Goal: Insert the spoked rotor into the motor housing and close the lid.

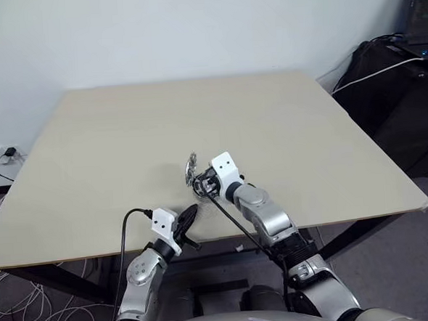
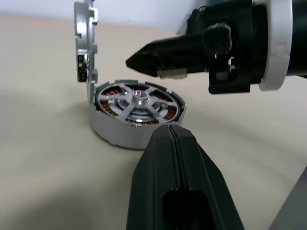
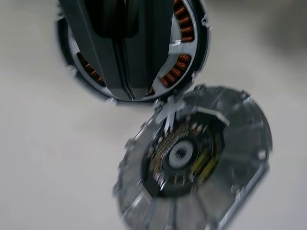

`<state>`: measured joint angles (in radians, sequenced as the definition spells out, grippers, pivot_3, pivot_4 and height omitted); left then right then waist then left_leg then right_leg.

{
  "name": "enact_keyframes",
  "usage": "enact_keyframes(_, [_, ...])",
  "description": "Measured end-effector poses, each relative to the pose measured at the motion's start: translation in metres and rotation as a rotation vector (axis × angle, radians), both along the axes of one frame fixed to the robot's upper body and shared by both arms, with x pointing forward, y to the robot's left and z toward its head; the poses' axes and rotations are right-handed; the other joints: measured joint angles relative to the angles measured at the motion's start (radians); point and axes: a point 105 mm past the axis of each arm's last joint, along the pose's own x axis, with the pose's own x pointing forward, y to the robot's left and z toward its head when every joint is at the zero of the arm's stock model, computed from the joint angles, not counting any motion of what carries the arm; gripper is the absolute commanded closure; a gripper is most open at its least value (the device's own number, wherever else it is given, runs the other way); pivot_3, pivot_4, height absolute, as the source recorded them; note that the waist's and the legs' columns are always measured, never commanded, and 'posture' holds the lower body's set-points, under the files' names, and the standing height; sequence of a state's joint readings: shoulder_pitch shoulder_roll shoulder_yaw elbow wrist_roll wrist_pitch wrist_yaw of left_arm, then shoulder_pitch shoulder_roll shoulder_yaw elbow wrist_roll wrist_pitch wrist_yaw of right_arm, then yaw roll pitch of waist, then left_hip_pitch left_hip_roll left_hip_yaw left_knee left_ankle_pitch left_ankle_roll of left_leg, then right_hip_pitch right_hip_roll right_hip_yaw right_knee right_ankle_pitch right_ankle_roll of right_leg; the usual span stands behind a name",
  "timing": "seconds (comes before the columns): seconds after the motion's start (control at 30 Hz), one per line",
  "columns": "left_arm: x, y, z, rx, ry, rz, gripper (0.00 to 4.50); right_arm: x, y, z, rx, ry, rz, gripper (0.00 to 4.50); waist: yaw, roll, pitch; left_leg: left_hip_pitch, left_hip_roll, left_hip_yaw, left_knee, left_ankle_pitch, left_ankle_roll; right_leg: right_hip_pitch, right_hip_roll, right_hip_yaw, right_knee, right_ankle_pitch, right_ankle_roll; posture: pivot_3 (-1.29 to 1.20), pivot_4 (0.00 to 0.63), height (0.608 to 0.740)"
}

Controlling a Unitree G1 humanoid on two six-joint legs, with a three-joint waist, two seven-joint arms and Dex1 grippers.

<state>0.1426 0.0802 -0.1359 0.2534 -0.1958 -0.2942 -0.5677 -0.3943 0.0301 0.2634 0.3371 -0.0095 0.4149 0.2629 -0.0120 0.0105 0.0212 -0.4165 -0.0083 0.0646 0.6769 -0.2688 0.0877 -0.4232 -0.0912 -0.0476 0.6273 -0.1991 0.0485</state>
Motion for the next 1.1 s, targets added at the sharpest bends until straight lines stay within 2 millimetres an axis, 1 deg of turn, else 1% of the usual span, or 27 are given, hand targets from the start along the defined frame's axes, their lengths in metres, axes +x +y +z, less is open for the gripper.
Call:
enact_keyframes(0.1, [0.0,0.0,-0.001,0.0,0.002,0.002,4.48,-0.001,0.001,-0.01,-0.015,0.033,0.0,4.5,0.0,0.0,0.0,0.0,0.0,0.0,0.0,0.0,0.0,0.0,0.0,0.0,0.0,0.0,0.0,0.0,0.0,0.74])
enact_keyframes(0.3, [0.001,0.002,-0.003,-0.001,0.009,0.021,4.48,-0.001,-0.001,-0.01,-0.014,0.041,0.003,4.5,0.0,0.001,-0.001,0.002,0.0,0.0,0.0,0.0,0.0,0.001,0.0,0.0,0.001,0.0,0.0,0.0,0.0,0.74])
enact_keyframes(0.4, [0.002,0.003,-0.005,0.001,0.004,0.036,4.48,-0.005,-0.008,0.0,-0.003,0.006,0.048,4.5,0.001,0.001,-0.001,0.001,0.0,0.0,0.001,0.0,0.0,0.001,-0.001,0.0,0.0,0.0,0.0,0.0,0.0,0.74])
enact_keyframes(0.53, [0.002,0.003,-0.006,0.02,-0.011,0.039,4.48,-0.011,-0.016,0.022,-0.069,-0.085,0.184,4.5,0.001,0.001,-0.001,0.001,0.0,0.0,0.001,0.0,0.0,0.002,-0.003,0.0,0.0,0.0,0.0,0.0,0.0,0.74])
enact_keyframes(0.63, [0.004,0.002,-0.004,0.022,-0.028,0.036,4.48,-0.018,-0.023,0.027,-0.144,-0.11,0.292,4.5,0.002,0.001,-0.001,0.002,0.0,-0.001,0.002,0.0,0.0,0.002,-0.004,-0.001,0.0,0.0,0.0,0.0,0.0,0.74])
enact_keyframes(0.73, [0.005,0.0,-0.005,0.019,-0.027,0.032,4.5,-0.023,-0.032,0.02,-0.215,-0.088,0.355,3.86,0.002,0.001,-0.001,0.002,0.0,-0.001,0.004,0.0,0.0,0.004,-0.004,-0.002,0.0,0.0,0.0,0.0,0.0,0.74])
enact_keyframes(0.8, [0.004,0.0,-0.006,0.018,-0.024,0.027,4.5,-0.025,-0.036,0.017,-0.255,-0.077,0.387,3.28,0.002,0.001,-0.001,0.002,0.0,-0.001,0.004,0.0,0.0,0.004,-0.004,-0.002,0.0,0.0,0.0,0.0,0.0,0.74])
enact_keyframes(0.83, [0.004,0.0,-0.006,0.017,-0.025,0.025,4.5,-0.026,-0.037,0.016,-0.271,-0.075,0.4,2.9,0.002,0.001,-0.001,0.002,0.0,-0.001,0.004,0.0,0.001,0.004,-0.004,-0.002,0.0,0.0,0.0,0.0,0.0,0.74])
enact_keyframes(0.93, [0.004,-0.001,-0.007,0.013,-0.024,0.021,4.5,-0.025,-0.037,0.017,-0.317,-0.09,0.438,2.0,0.003,0.001,-0.001,0.002,0.0,-0.002,0.005,0.0,0.001,0.004,-0.004,-0.003,0.0,0.0,0.001,0.0,0.0,0.74])
enact_keyframes(1.1, [0.004,-0.003,-0.007,0.005,-0.024,0.02,4.5,-0.027,-0.029,0.018,-0.37,-0.11,0.527,2.0,0.004,0.001,-0.001,0.002,0.0,-0.003,0.005,0.0,0.001,0.005,-0.005,-0.003,0.0,0.0,0.001,0.0,0.0,0.74])
